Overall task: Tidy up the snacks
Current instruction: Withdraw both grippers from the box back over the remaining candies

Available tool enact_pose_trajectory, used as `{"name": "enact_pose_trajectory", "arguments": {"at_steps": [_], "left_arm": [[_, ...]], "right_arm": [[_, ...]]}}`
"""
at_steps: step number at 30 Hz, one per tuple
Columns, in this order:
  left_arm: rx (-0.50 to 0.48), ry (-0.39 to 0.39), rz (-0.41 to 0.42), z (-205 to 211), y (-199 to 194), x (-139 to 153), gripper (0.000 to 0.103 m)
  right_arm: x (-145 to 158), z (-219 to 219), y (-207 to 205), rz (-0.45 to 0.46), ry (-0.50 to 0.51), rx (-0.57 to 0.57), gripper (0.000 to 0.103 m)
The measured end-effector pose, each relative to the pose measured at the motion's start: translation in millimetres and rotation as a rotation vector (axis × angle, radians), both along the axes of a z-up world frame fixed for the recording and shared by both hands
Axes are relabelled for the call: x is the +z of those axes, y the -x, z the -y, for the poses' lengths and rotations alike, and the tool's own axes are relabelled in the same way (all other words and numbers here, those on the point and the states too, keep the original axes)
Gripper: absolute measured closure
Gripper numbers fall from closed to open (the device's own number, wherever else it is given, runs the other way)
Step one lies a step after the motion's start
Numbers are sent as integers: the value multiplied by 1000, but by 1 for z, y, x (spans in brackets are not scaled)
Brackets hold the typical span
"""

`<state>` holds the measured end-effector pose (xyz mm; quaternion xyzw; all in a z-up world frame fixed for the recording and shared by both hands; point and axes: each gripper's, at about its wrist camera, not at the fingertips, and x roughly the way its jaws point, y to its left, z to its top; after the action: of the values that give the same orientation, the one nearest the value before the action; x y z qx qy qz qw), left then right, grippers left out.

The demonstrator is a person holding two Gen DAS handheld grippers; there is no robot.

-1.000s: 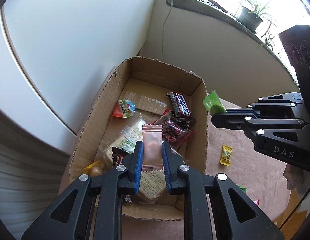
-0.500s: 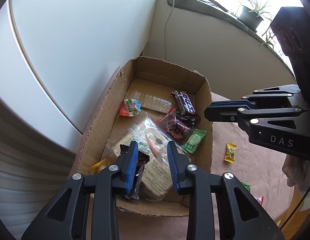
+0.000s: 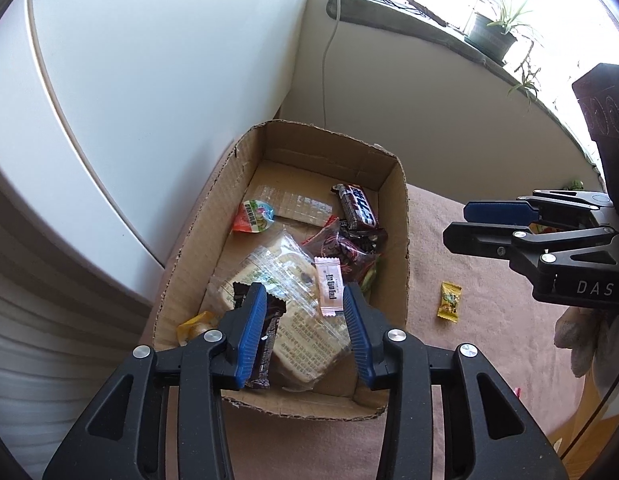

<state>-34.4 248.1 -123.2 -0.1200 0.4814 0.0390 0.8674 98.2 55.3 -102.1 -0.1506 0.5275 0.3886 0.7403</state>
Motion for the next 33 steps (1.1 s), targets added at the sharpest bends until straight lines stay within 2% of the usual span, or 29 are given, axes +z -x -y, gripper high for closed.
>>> {"name": "enact_pose_trajectory", "arguments": {"at_steps": [2, 4, 8, 13, 18, 23, 26, 28, 33], "left_arm": [[-20, 0, 1, 7, 1, 0, 64], [-39, 1, 0, 15, 1, 0, 64], [-78, 10, -3, 34, 2, -1, 64], [-134, 29, -14, 60, 0, -5, 64], [-205, 45, -36, 90, 2, -14, 64], [-274, 68, -70, 119, 4, -26, 65], [-319, 73, -92, 137, 5, -34, 65], [-335, 81, -112, 145, 2, -41, 65], [-331, 94, -141, 156, -13, -50, 65]], "right_arm": [[4, 16, 1, 14, -25, -32, 51], [8, 31, 2, 15, -38, -55, 38], [9, 62, 6, 7, -16, -96, 29], [1, 104, 23, -11, 7, -149, 29], [-15, 136, 57, -19, 59, -118, 29], [-46, 152, 91, -93, 107, -72, 30], [-62, 161, 105, -130, 119, -81, 36], [-70, 166, 110, -139, 128, -94, 40], [-82, 167, 120, -134, 147, -89, 40]]}}
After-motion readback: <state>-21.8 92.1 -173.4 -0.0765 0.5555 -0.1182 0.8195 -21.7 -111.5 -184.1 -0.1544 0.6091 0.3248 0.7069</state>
